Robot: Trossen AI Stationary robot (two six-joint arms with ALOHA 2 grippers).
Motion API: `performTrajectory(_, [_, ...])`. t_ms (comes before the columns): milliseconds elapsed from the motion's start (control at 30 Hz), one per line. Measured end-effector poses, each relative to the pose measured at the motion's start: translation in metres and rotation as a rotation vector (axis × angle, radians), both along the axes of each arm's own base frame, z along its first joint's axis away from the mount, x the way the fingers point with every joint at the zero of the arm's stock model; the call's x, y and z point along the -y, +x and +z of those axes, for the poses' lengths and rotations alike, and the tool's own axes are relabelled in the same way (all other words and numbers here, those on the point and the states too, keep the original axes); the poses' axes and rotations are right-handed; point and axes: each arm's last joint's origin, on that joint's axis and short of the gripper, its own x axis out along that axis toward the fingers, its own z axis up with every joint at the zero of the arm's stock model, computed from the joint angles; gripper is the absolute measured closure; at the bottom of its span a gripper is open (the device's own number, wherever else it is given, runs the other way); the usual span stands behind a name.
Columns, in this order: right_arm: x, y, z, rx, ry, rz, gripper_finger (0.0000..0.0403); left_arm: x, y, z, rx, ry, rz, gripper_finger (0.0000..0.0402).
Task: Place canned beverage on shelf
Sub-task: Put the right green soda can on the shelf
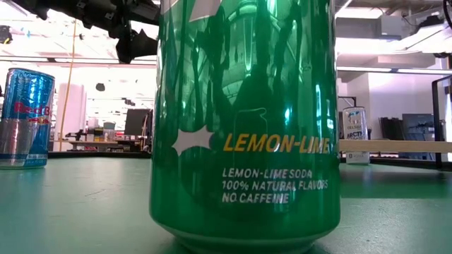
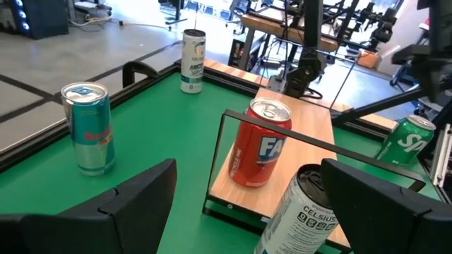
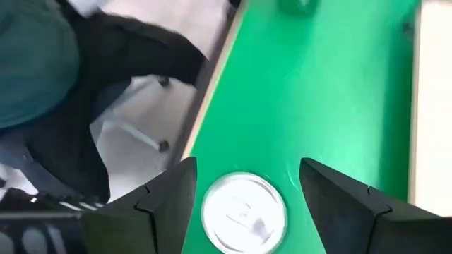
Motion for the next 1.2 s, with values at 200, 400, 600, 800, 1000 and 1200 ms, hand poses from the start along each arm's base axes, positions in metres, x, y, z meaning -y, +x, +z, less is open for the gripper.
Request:
performTrajectory(200, [0.015,0.024,-0.003,-0.227,0.049,-0.054,0.0127,0.001,0.0,0.0,0.003,-0.014,-0.027,0.0068])
performTrajectory(400, [0.026,0.052,-0.008,-0.47,0.173,-0.142,0.0127,0.001,0.0,0.0,-0.003,0.004,-0.036,0.0068])
performTrajectory(600, [0.038,0.057,-0.007,-0.627,0.111,-0.329,0.0127,0.001,0.0,-0.001,-0.018,0.032,-0.04,0.0068])
performTrajectory(800, [0.03,0.06,0.012,-0.688,0.088,-0.435,0.0127,0.001,0.0,-0.005,-0.067,0.035,-0.042,0.0068])
performTrajectory(1000, [0.013,0.064,0.013,-0.731,0.108,-0.544,0.0127,0.002,-0.001,-0.008,-0.094,0.035,-0.064,0.0068])
performTrajectory(1200, [0.002,0.062,-0.003,-0.776,0.004,-0.605,0.0127,0.002,-0.001,-0.008,-0.098,0.046,-0.091,0.0068])
